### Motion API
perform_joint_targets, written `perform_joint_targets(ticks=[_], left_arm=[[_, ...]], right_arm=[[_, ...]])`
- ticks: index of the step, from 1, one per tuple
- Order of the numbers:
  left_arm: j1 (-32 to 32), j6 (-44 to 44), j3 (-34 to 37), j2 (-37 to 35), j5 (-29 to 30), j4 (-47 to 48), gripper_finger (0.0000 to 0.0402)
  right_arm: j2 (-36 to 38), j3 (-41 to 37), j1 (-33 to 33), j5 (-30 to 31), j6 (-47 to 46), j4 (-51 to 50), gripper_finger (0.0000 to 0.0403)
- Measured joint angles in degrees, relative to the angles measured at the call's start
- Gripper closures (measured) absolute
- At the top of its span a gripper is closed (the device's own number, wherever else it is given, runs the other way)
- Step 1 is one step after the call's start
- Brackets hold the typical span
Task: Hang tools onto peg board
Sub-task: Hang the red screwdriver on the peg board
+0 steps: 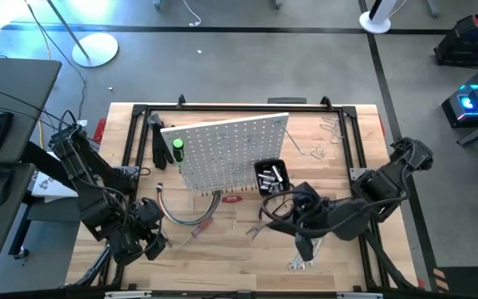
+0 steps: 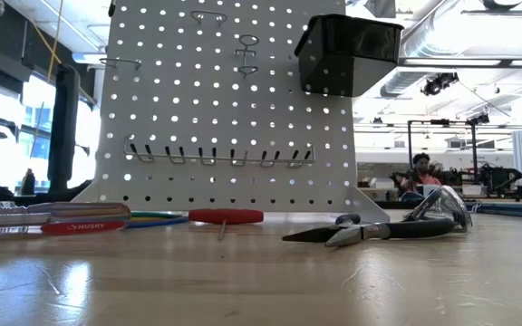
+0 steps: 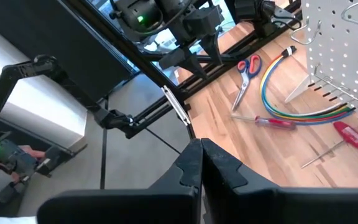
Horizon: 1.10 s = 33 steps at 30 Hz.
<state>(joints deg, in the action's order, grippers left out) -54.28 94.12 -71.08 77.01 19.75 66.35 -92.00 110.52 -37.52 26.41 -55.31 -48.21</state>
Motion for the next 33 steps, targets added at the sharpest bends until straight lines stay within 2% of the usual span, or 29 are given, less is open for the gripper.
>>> perform_joint_targets(ticks=[16,33], left_arm=[[0.0,-0.28,-0.01,0.02,0.3,0.3,0.0133],[0.0,0.17,-0.01,0.02,0.37,0.26,0.0133]], right_arm=[[-0.03,0.0,-0.02,-0.19,-1.3,0.0,0.0402],[-0.03,0.0,-0.02,-4.29,-1.23,-0.26,0.0402]])
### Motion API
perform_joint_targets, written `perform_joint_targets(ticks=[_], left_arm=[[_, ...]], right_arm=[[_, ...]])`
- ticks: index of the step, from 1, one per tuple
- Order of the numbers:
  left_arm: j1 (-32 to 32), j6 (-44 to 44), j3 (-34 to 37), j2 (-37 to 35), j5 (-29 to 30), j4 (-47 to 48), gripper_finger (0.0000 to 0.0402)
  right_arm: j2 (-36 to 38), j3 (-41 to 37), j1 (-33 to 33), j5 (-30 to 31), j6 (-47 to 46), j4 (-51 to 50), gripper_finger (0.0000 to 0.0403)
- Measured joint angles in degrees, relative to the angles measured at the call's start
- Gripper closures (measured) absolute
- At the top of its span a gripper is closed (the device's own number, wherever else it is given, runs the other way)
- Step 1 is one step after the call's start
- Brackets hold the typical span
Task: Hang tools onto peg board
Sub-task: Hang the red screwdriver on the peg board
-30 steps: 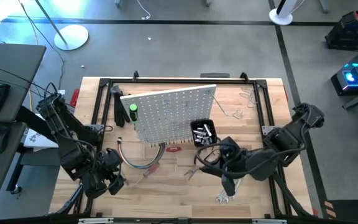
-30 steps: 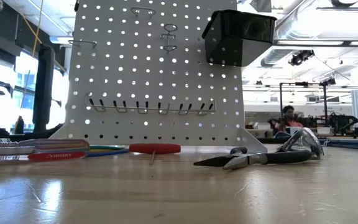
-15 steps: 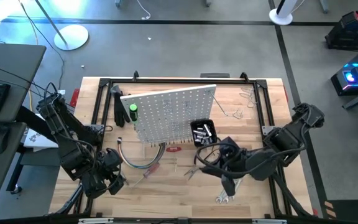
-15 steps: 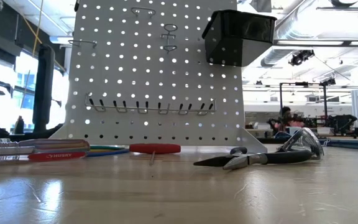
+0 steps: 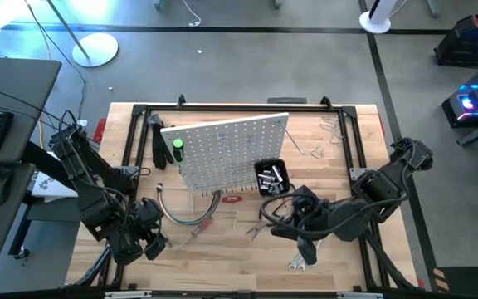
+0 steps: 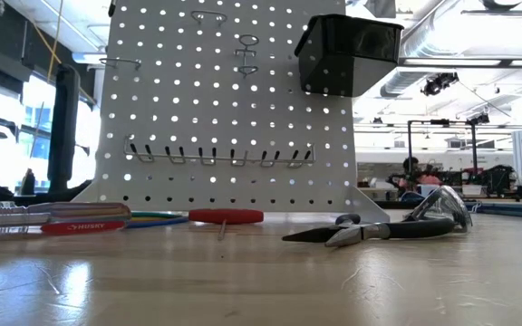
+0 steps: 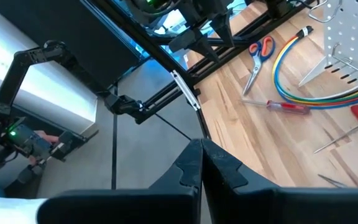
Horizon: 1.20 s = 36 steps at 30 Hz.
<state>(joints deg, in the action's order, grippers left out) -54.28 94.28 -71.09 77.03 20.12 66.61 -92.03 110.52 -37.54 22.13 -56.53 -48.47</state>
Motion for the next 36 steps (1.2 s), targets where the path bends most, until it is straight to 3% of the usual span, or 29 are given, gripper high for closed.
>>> perform_joint_targets(ticks=[6,11,21,32,36], left_arm=[[-0.01,3.88,0.01,0.54,0.28,0.0,0.0133],[-0.02,6.11,0.02,5.58,0.84,-1.22,0.0133],[4.04,3.86,0.02,18.76,-7.65,-6.52,0.0133],[14.96,-12.27,0.02,22.82,-10.93,-6.54,0.0133],[18.37,-14.35,0.02,23.41,-10.71,-7.79,0.0133]], right_arm=[[0.0,0.0,0.0,-0.15,0.0,-0.99,0.0402],[-0.02,0.0,0.0,-0.17,0.0,-2.65,0.0402],[-0.02,0.0,0.01,-1.52,0.0,-3.33,0.0402],[-0.04,0.0,0.07,-2.13,-0.01,-4.84,0.0402],[-0.04,0.0,0.04,-2.61,-0.5,-5.17,0.0402]])
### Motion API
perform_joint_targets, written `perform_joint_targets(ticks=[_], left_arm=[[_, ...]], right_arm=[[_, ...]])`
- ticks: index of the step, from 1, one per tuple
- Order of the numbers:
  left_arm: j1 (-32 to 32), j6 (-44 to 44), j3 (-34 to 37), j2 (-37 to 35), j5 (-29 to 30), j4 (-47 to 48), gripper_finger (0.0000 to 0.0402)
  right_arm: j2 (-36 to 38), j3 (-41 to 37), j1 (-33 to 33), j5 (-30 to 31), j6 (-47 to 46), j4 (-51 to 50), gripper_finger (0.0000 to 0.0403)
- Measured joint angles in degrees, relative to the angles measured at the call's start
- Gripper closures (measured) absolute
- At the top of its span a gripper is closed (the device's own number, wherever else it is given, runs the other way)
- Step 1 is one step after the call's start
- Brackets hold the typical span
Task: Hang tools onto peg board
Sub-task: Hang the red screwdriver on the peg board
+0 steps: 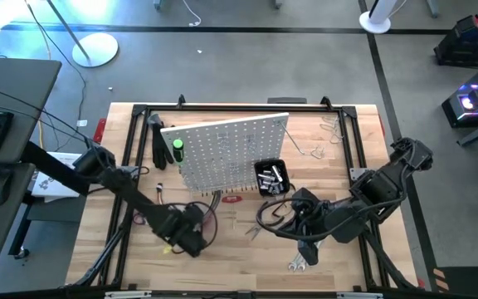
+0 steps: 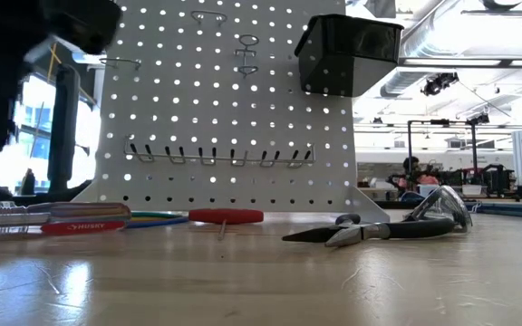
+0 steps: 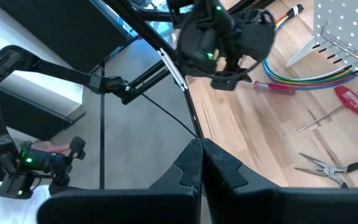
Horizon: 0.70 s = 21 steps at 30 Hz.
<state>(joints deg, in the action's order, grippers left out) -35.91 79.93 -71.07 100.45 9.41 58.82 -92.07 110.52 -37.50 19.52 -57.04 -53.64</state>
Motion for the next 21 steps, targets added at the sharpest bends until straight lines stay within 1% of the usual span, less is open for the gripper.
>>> perform_joint_targets(ticks=[3,8,11,15,18,21], left_arm=[[1.15,-1.55,0.0,0.93,-0.29,-2.18,0.0133],[0.63,-2.04,0.0,2.01,-1.62,-1.55,0.0133],[-0.65,-0.55,0.42,1.83,-1.64,-1.7,0.0133],[-3.46,0.37,1.8,1.59,-1.23,-2.23,0.0133],[-5.59,1.21,2.57,1.57,-0.49,-2.09,0.0133],[-7.14,3.67,4.47,-0.21,0.24,-2.66,0.0133]], right_arm=[[0.0,0.0,0.02,-0.03,-0.01,-0.18,0.0402],[0.0,0.0,0.0,-0.03,0.04,-0.53,0.0402],[0.0,0.0,0.0,0.09,0.33,-0.61,0.0402],[0.0,0.0,0.0,2.67,0.51,-1.08,0.0402],[0.0,0.02,0.02,3.44,0.59,-1.53,0.0402],[0.0,0.02,0.02,3.58,0.55,-2.04,0.0402]])
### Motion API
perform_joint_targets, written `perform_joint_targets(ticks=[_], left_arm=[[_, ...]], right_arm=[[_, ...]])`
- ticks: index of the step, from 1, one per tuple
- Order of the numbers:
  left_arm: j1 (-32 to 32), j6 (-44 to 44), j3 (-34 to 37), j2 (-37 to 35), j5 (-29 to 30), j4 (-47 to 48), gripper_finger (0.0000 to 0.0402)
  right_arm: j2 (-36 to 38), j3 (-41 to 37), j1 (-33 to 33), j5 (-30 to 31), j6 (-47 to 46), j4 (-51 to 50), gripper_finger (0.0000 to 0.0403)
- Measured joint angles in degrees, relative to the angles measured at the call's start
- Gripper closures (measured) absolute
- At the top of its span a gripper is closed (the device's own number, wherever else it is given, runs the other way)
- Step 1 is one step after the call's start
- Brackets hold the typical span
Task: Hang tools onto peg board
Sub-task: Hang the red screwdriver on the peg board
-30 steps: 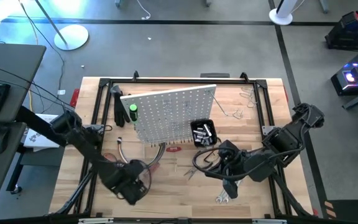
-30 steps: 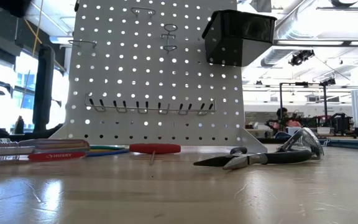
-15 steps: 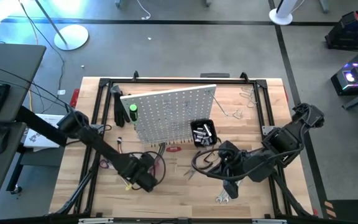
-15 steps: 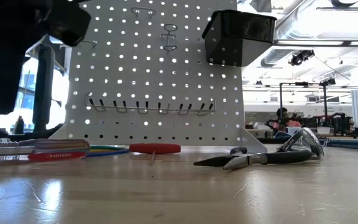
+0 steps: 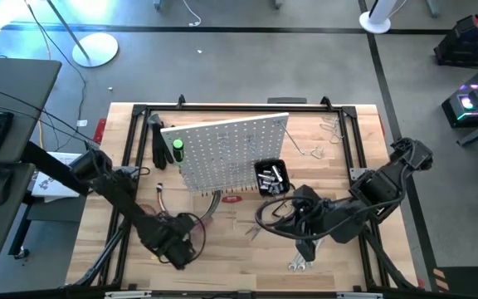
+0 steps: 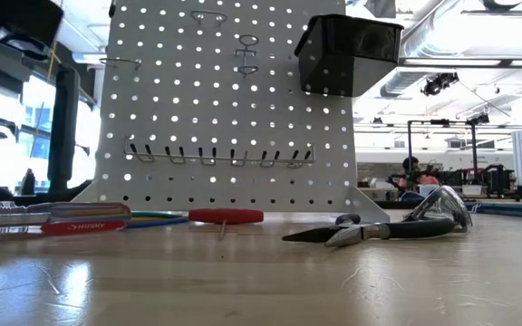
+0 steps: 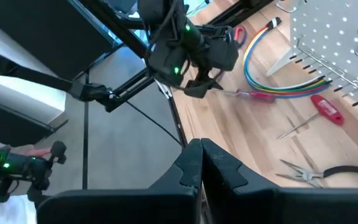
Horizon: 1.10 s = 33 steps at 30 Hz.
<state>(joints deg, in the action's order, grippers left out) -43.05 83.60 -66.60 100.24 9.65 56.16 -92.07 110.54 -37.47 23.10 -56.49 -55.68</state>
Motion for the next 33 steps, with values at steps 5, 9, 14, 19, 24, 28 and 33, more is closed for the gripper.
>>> perform_joint_targets(ticks=[5,9,14,19,24,28,33], left_arm=[[-0.89,3.04,5.4,-7.36,2.03,-1.03,0.0133],[-0.92,4.37,8.99,-14.36,5.23,-1.37,0.0133],[-0.81,7.26,10.75,-18.48,8.89,-1.2,0.0133],[-0.81,7.37,10.75,-17.97,9.23,-2.74,0.0133],[-0.81,7.33,10.77,-16.22,7.99,-4.55,0.0133],[-0.81,5.37,10.77,-15.05,7.03,-7.61,0.0133],[-0.75,3.7,10.77,-14.48,6.79,-9.83,0.0133]], right_arm=[[0.0,0.0,0.19,0.64,0.33,0.0,0.0402],[0.0,0.0,0.28,0.65,2.54,0.22,0.0402],[0.0,0.0,0.28,0.61,2.8,0.21,0.0402],[0.0,0.0,0.26,0.45,2.7,0.22,0.0402],[0.0,0.0,0.31,0.39,2.97,0.19,0.0402],[0.0,0.0,0.31,0.37,2.97,0.19,0.0402],[0.0,0.0,0.32,0.37,2.98,0.22,0.0402]])
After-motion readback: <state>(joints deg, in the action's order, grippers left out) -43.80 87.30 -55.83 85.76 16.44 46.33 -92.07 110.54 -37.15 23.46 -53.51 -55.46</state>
